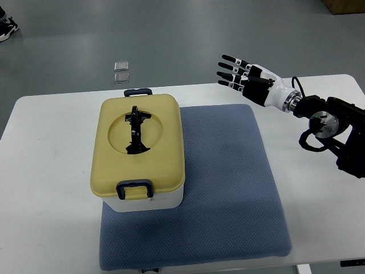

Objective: Open white storage box with right hand

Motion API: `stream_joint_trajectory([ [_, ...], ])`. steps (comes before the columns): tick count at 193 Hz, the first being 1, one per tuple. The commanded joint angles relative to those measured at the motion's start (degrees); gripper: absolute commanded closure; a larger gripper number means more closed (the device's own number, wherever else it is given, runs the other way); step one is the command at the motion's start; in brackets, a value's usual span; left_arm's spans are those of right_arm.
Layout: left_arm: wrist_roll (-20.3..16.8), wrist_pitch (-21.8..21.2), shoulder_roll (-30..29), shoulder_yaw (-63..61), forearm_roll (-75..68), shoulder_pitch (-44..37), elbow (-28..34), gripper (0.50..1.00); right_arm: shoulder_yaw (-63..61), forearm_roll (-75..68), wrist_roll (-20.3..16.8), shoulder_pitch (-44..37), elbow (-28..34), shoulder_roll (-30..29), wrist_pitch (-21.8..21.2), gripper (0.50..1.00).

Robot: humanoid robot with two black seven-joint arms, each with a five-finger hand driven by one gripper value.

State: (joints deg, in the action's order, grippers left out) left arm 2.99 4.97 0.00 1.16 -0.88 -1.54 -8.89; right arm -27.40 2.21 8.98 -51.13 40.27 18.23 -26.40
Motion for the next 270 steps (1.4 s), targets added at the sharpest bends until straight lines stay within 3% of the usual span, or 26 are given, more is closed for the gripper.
stream_joint_trajectory([
  [1,0.00,-0.05,0.00,0.07,0.00,0.05,0.01,0.500,0.07,2.89,-0.01,-1.79,0.07,0.31,-1.11,0.574],
  [42,0.00,-0.05,0.00,0.07,0.00,-0.04,0.01,0.500,0.07,12.73,0.60,-5.83,0.24,1.54,-2.08,0.574],
  [65,0.00,0.04,0.00,-0.02,0.00,-0.04,0.01,0.500,0.16,19.41,3.94,-8.64,0.42,2.42,-2.43,0.574],
  [118,0.00,-0.05,0.00,-0.02,0.00,0.05,0.01,0.500,0.33,38.13,9.74,-13.74,2.88,3.92,-7.61,0.574],
  [166,0.00,-0.05,0.00,-0.02,0.00,0.04,0.01,0.500,1.30,58.61,16.77,-18.75,6.92,4.09,-7.88,0.576],
  [270,0.00,-0.05,0.00,-0.02,0.00,0.05,0.01,0.500,14.22,68.11,18.01,-36.85,10.35,-4.35,-7.00,0.583],
])
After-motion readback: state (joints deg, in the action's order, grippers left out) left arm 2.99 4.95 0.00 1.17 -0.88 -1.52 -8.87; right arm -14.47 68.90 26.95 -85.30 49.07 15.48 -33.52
